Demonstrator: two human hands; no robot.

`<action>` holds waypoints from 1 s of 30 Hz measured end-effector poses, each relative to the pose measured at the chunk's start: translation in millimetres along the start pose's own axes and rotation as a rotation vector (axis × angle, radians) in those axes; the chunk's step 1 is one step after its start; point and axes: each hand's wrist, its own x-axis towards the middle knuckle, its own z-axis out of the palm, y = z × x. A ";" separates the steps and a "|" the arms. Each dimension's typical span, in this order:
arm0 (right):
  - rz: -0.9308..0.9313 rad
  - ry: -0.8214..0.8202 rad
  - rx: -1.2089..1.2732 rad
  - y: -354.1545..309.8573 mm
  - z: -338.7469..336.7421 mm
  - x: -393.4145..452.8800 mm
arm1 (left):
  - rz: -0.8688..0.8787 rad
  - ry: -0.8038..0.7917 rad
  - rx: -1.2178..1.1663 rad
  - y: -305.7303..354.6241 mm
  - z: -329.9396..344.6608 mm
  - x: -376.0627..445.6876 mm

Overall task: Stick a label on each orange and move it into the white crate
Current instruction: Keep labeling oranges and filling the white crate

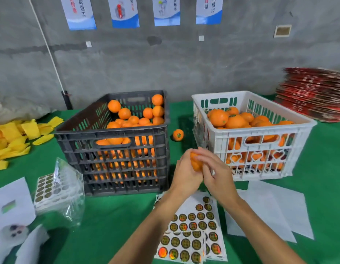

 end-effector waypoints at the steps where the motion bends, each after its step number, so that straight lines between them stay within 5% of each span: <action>1: -0.014 -0.092 -0.045 12.6 0.9 -14.1 | -0.059 -0.069 -0.056 -5.0 0.7 -6.6; 5: 0.079 -0.295 -0.134 41.8 4.3 -48.1 | -0.153 -0.109 -0.127 -41.4 13.5 -40.3; 13: 0.402 -0.677 -0.220 64.1 -16.4 -49.1 | -0.363 0.084 -0.564 -49.7 16.5 -42.0; 30: 0.243 -0.638 -0.585 74.3 -4.0 -46.0 | -0.340 0.022 -0.505 -31.7 4.0 -53.5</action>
